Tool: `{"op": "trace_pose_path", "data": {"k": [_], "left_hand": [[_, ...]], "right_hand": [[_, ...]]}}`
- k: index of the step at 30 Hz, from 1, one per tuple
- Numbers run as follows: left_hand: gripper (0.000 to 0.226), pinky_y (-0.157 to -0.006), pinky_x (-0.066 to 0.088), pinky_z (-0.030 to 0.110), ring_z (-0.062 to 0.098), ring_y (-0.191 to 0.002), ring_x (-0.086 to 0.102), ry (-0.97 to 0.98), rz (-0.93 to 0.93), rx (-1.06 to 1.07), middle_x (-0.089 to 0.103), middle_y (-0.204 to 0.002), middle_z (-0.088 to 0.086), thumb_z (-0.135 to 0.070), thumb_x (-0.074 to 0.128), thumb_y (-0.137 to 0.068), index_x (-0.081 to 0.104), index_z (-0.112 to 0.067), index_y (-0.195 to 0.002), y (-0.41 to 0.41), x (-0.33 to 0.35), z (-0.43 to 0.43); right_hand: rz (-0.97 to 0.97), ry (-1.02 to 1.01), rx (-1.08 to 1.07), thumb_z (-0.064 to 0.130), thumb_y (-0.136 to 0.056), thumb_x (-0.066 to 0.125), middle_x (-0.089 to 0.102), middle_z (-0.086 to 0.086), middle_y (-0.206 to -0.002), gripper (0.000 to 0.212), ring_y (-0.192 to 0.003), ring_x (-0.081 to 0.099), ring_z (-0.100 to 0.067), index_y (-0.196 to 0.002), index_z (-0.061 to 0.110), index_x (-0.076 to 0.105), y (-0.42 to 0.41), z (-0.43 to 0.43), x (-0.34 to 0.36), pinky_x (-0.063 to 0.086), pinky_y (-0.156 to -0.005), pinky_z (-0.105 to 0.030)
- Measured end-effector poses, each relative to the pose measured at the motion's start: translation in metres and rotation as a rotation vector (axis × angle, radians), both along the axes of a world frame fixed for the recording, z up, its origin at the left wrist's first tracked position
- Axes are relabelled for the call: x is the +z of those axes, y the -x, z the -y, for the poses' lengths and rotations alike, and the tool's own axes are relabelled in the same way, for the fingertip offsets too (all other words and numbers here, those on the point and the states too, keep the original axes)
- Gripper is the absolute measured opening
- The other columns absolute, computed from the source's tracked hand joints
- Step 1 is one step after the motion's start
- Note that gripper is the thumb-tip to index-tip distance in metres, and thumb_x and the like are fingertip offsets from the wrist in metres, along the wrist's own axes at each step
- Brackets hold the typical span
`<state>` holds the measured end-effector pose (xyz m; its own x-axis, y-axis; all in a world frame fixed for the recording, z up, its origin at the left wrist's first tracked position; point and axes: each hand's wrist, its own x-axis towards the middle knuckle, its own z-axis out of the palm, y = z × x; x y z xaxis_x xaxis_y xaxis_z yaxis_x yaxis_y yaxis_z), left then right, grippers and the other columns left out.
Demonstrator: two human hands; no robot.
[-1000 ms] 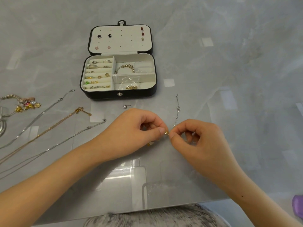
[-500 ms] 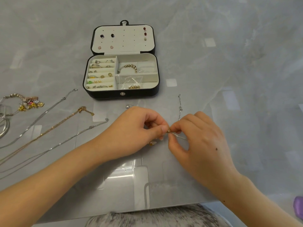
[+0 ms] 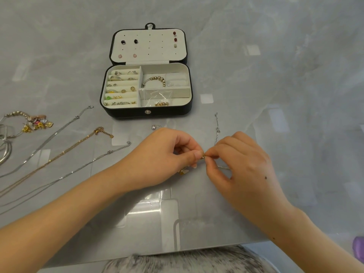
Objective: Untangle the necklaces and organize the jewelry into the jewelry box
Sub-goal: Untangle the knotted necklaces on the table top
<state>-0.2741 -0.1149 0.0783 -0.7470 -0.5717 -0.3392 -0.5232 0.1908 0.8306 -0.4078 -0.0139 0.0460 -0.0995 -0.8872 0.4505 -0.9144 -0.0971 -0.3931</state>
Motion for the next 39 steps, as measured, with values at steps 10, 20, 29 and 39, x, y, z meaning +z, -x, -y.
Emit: {"op": "trace_pose_path", "data": {"k": [10, 20, 29, 39], "left_hand": [[0.012, -0.068, 0.048, 0.014, 0.003, -0.068, 0.062, 0.009, 0.027, -0.046, 0.068, -0.071, -0.008, -0.018, 0.059, -0.089, 0.069, -0.022, -0.083, -0.001, 0.001, 0.001], [0.01, -0.067, 0.046, 0.013, 0.003, -0.072, 0.06, 0.104, 0.074, -0.084, 0.068, -0.076, -0.008, -0.019, 0.06, -0.089, 0.067, -0.023, -0.085, 0.0, 0.001, -0.002], [0.008, -0.069, 0.049, 0.02, 0.007, -0.068, 0.061, 0.072, 0.066, -0.068, 0.069, -0.072, -0.006, -0.018, 0.061, -0.087, 0.069, -0.021, -0.086, -0.006, 0.0, 0.001], [0.01, -0.067, 0.048, 0.014, 0.003, -0.066, 0.062, 0.036, 0.053, -0.029, 0.069, -0.071, -0.007, -0.021, 0.06, -0.088, 0.07, -0.022, -0.084, -0.005, -0.001, 0.001]], "right_hand": [[0.184, -0.096, -0.011, 0.022, -0.079, 0.051, 0.058, 0.005, -0.065, 0.018, -0.068, 0.038, -0.004, -0.07, 0.013, 0.063, 0.002, -0.001, -0.002, 0.033, -0.067, -0.009], [0.212, -0.117, 0.01, 0.019, -0.074, 0.051, 0.053, 0.005, -0.06, 0.015, -0.064, 0.038, -0.008, -0.062, 0.012, 0.058, 0.001, 0.002, 0.001, 0.033, -0.062, -0.012], [0.37, -0.241, -0.043, 0.024, -0.072, 0.059, 0.053, 0.016, -0.062, 0.007, -0.068, 0.044, -0.003, -0.067, 0.021, 0.063, 0.006, 0.001, 0.009, 0.037, -0.065, -0.009], [0.082, -0.066, -0.006, 0.015, -0.078, 0.052, 0.056, -0.001, -0.061, 0.018, -0.063, 0.044, -0.015, -0.064, 0.009, 0.061, -0.005, 0.003, 0.0, 0.035, -0.061, -0.019]]}}
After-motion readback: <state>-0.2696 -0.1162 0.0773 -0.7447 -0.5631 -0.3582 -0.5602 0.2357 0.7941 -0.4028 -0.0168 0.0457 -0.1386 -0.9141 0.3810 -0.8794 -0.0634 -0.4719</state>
